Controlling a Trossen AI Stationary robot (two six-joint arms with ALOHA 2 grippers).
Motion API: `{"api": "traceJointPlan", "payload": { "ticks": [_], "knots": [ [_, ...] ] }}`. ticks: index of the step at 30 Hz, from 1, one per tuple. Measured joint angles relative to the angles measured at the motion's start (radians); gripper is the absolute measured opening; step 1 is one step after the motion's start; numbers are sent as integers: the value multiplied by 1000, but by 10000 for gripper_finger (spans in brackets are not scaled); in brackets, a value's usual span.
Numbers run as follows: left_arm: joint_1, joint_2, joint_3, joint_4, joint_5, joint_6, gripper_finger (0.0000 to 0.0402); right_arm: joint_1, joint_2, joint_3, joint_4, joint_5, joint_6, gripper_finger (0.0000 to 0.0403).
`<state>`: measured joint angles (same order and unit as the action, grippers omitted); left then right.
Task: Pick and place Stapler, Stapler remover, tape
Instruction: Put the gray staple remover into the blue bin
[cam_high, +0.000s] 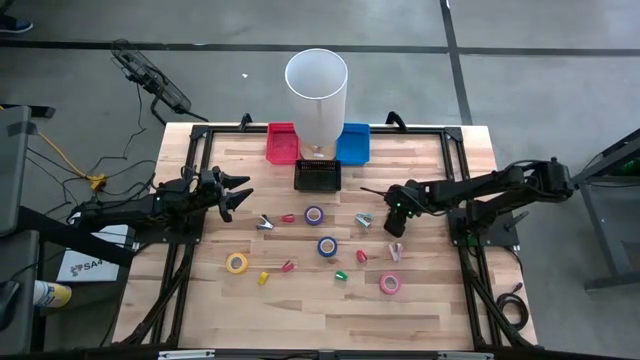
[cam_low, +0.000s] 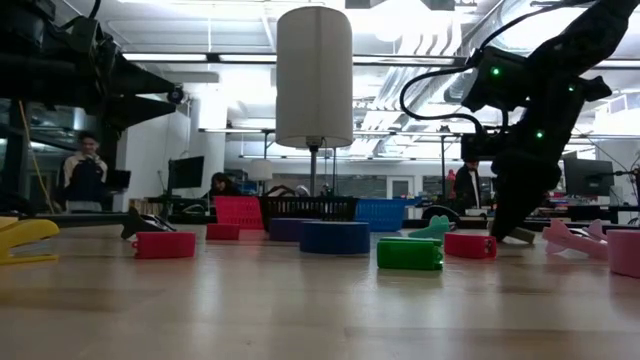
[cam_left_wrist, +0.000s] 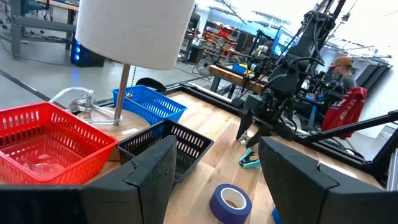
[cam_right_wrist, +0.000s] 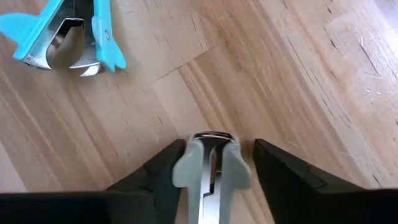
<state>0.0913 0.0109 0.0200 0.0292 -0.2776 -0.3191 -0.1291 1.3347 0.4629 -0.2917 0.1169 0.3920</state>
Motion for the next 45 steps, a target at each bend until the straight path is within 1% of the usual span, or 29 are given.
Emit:
{"api": "traceJointPlan", "payload": {
  "ticks": [5,7,10,15,20,24,27,30,33,38,41,45],
  "knots": [
    [0,0,0,0,0,0,225,-4,0,0,8,-12,3,110],
    [0,0,0,0,0,0,225,-12,1,7,18,-28,24,99],
    [0,0,0,0,0,0,225,-34,5,34,8,-58,51,99],
    [0,0,0,0,0,0,225,-94,3,125,15,-108,58,99],
    [0,0,0,0,0,0,225,-176,14,249,20,-101,57,106],
    [0,0,0,0,0,0,225,-246,63,337,18,-96,65,105],
    [0,0,0,0,0,0,225,-301,113,387,42,-95,121,102],
    [0,0,0,0,0,0,225,-355,162,409,92,-92,219,103],
    [0,0,0,0,0,0,225,-404,206,412,179,-99,322,106],
    [0,0,0,0,0,0,225,-462,269,413,313,-96,448,106],
    [0,0,0,0,0,0,225,-484,308,413,368,-93,489,107],
    [0,0,0,0,0,0,225,-497,361,415,409,-66,476,108]
  ]
}}
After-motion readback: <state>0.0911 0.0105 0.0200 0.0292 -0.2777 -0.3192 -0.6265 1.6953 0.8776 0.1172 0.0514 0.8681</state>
